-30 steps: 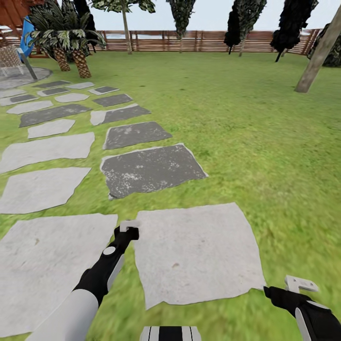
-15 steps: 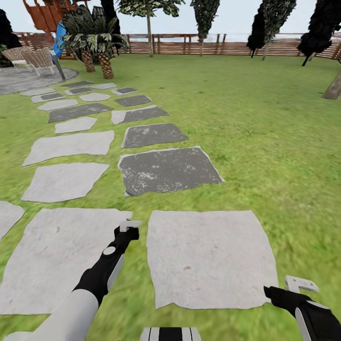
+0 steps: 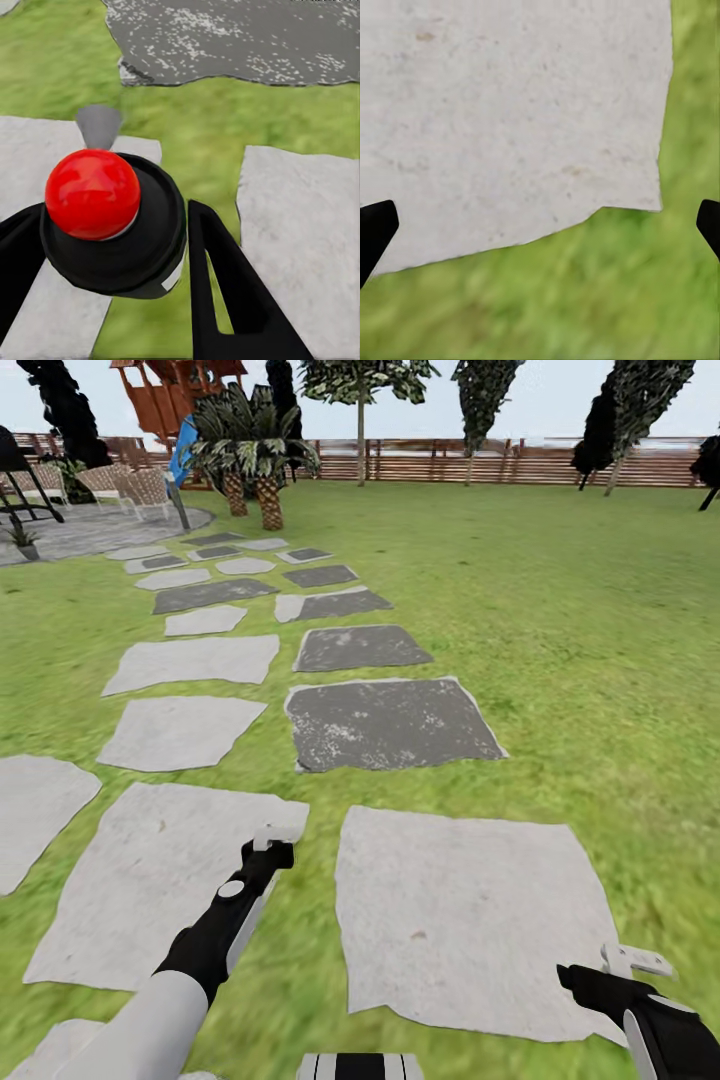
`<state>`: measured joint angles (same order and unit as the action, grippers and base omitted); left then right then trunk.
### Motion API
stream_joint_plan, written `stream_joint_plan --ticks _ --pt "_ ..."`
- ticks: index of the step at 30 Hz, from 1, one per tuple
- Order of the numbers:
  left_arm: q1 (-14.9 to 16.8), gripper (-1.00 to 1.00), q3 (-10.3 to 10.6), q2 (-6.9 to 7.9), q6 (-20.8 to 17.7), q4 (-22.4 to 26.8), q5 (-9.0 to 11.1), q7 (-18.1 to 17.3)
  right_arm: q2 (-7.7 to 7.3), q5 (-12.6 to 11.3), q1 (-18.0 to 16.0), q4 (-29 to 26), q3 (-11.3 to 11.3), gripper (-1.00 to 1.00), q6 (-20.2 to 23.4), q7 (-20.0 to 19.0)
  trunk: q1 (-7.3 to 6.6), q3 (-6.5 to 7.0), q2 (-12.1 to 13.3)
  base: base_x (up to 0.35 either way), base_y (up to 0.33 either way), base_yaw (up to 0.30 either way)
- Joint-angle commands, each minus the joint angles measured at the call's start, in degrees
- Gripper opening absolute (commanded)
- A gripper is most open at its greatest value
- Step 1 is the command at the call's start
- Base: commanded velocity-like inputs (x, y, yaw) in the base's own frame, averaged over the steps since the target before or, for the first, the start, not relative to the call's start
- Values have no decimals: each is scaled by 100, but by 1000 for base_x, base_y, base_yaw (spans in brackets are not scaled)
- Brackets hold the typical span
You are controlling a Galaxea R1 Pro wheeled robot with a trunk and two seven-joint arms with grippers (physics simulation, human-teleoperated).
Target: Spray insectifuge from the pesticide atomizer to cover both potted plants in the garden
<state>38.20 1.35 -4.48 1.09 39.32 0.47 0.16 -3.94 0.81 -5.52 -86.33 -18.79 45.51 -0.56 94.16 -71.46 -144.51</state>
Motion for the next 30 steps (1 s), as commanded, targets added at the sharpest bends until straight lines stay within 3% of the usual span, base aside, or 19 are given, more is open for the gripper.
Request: stream_joint_plan --ticks 1,24,30 --pt "3 -100 6 0 6 -3 5 2 -1 7 -1 -7 -2 100 28 -6 -1 2 -2 0 0 200" --pt "3 -100 6 0 -4 2 5 2 -1 7 -1 -7 -2 100 28 -6 -1 156 -2 0 0 179" --pt "3 -100 6 0 -4 -1 6 2 2 7 -1 -7 -2 100 28 -6 -1 197 -2 182 0 171"
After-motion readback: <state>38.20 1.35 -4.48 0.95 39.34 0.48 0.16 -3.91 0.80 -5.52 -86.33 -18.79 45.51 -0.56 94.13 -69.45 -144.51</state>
